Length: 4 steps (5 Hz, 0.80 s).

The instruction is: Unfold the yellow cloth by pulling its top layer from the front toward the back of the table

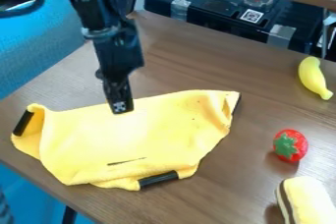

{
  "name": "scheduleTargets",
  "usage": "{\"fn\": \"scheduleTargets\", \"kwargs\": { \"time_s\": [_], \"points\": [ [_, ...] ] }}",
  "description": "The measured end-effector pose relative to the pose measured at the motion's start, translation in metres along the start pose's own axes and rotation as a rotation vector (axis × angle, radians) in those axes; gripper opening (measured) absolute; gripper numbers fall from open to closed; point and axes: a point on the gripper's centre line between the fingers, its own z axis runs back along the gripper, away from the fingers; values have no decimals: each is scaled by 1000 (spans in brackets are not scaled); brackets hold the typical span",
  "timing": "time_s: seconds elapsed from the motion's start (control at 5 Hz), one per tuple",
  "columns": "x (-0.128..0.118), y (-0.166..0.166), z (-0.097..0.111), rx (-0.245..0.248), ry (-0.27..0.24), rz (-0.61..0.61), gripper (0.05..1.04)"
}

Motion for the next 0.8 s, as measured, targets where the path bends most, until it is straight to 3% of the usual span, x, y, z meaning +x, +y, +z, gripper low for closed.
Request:
{"fn": "scheduleTargets", "kwargs": {
  "time_s": [0.2,0.4,0.6,0.8],
  "points": [
    [4,-19,-19,-7,60,-78,445],
    [4,-36,-31,-13,91,-138,755],
    [4,-42,-38,2,105,-156,991],
    [4,-38,-44,20,120,-146,1001]
  ]
}}
